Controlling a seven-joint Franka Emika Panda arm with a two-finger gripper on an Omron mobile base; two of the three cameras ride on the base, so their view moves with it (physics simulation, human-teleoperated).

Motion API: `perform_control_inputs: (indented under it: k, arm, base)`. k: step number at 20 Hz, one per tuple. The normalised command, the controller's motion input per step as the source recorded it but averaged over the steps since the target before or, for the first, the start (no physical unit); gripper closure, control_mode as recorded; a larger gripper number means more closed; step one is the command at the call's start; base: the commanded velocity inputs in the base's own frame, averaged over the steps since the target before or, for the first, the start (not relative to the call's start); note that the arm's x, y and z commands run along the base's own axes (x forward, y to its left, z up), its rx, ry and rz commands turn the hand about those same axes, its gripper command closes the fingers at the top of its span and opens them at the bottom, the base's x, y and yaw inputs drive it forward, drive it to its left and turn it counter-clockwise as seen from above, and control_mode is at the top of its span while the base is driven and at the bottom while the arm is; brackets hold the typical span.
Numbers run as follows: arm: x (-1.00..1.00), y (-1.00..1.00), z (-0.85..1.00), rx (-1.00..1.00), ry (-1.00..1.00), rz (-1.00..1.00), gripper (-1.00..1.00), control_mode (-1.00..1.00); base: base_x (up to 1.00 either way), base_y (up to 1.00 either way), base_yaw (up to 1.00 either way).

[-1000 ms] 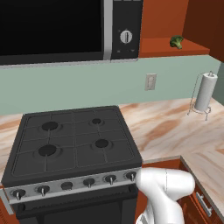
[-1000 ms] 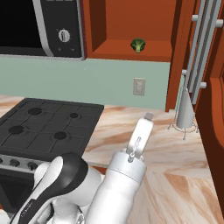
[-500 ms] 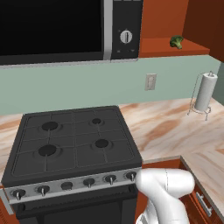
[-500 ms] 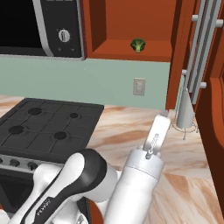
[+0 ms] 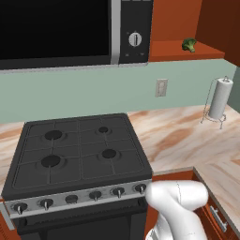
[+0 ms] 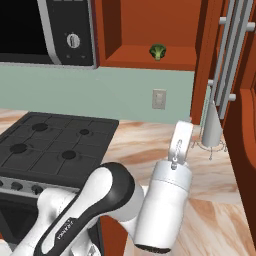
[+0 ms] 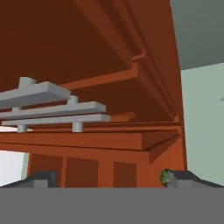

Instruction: Pick the broccoli from the counter and place it in the cabinet. Then close the cabinet.

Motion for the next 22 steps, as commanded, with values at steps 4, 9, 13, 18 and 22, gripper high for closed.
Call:
perform_control_inputs:
  k: [4,9,13,18,22]
  arm:
    - [0.65,-0.11,0.0,-0.05,0.15,0.0,-1.0,-1.0]
    - [0.56,-0.31,0.0,0.0,0.14,0.0,-1.0,-1.0]
    - [0.14,-0.42,0.0,0.0,0.12,0.0,-1.0,-1.0]
    - [0.53,-0.11,0.0,0.0,0.13,0.0,-1.0,-1.0]
    - [1.0,0.0,-0.14,0.0,0.02,0.0,-1.0,-1.0]
  base:
    - [0.0,0.0,0.0]
    - [0.0,0.0,0.0]
    - [0.0,0.0,0.0]
    - [0.0,0.0,0.0]
    - [0.0,0.0,0.0]
